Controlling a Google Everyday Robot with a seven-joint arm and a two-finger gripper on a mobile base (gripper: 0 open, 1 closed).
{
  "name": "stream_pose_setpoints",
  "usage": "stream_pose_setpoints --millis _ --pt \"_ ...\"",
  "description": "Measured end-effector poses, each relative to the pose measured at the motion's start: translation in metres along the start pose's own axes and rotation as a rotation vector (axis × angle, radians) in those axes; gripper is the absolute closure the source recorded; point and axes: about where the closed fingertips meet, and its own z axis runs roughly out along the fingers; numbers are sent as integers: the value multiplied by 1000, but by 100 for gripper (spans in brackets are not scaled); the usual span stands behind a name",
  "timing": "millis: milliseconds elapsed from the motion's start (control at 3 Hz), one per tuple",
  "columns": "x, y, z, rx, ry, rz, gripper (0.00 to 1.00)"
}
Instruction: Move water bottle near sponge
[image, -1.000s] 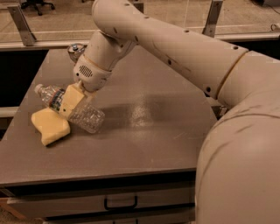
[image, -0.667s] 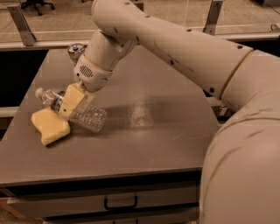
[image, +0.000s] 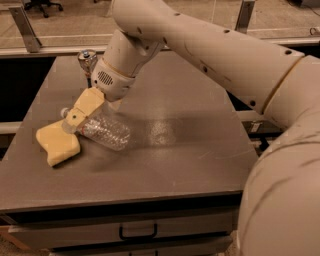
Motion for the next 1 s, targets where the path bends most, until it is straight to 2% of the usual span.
stream_pose_setpoints --millis 333,667,1000 --pt "4 -3 -9 33 -9 4 0" --pt "19 9 -42 100 -110 -43 0" --pt "57 11 -104 279 -288 -95 0"
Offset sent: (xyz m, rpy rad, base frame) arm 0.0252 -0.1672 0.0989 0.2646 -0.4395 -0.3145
